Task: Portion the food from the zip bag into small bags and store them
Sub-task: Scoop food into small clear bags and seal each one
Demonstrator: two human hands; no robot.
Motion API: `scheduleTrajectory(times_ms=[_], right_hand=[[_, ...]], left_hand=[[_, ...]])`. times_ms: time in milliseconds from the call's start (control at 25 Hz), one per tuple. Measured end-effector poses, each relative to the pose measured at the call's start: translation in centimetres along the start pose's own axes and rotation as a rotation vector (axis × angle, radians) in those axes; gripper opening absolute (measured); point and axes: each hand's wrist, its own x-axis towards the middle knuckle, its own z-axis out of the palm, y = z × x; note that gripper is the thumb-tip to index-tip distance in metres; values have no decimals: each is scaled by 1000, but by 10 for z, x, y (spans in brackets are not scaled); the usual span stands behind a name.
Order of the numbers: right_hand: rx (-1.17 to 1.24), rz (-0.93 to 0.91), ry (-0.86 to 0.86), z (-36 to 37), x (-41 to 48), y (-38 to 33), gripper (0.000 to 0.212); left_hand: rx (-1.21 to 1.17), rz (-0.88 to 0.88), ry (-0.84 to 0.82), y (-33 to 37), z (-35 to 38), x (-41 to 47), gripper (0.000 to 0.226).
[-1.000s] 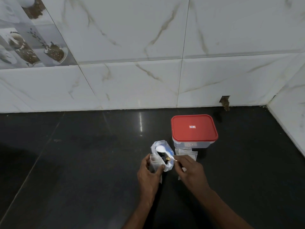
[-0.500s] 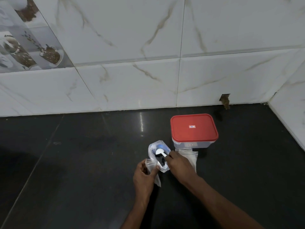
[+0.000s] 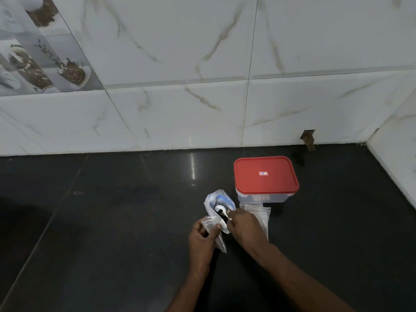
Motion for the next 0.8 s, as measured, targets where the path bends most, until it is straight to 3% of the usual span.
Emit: scheduleTrajectory(times_ms=[120,240,320,520,800], right_hand=[[403,213,102,-6,5,-1,12],[885,466,59,-13,8,10,9],[1065,553,42,-17,5,15,9],[1113,667,160,-18,-1,22,5],[1116,615,229,-24,-9,20,8]], left_hand=[[-11,6,-27,0,2,0,33],[14,9,-44,-4,0,0,39],[28,14,-54,-5,-2,0,43],[12,34,-42,-5,-4,-3,46],[58,47,-34,-8,-8,-5,47]])
